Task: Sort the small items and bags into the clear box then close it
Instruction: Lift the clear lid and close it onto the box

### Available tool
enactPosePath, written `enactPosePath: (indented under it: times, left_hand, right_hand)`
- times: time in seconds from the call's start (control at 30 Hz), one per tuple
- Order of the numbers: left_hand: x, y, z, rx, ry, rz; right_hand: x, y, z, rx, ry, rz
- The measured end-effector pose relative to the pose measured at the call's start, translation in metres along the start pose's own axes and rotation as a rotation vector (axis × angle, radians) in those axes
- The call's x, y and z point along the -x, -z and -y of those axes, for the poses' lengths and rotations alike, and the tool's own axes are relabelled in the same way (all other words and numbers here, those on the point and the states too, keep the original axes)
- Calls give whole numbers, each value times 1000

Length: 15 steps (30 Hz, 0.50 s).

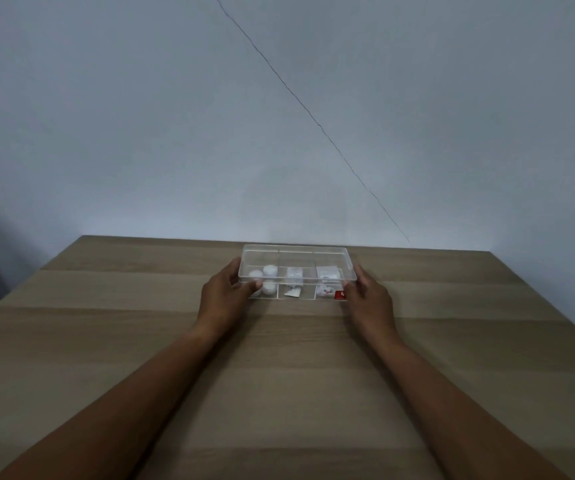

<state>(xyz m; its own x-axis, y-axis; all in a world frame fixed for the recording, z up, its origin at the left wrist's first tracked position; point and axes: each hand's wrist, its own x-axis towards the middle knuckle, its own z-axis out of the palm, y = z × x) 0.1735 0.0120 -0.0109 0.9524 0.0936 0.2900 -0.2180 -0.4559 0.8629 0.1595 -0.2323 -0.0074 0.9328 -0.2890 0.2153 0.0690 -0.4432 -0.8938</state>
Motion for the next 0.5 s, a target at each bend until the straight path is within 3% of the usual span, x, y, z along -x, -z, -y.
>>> enactPosePath:
  times: [0.5]
  left_hand:
    - [-5,-1,0,40,32,23]
  right_hand:
    - [0,2,-3,-106,13,23]
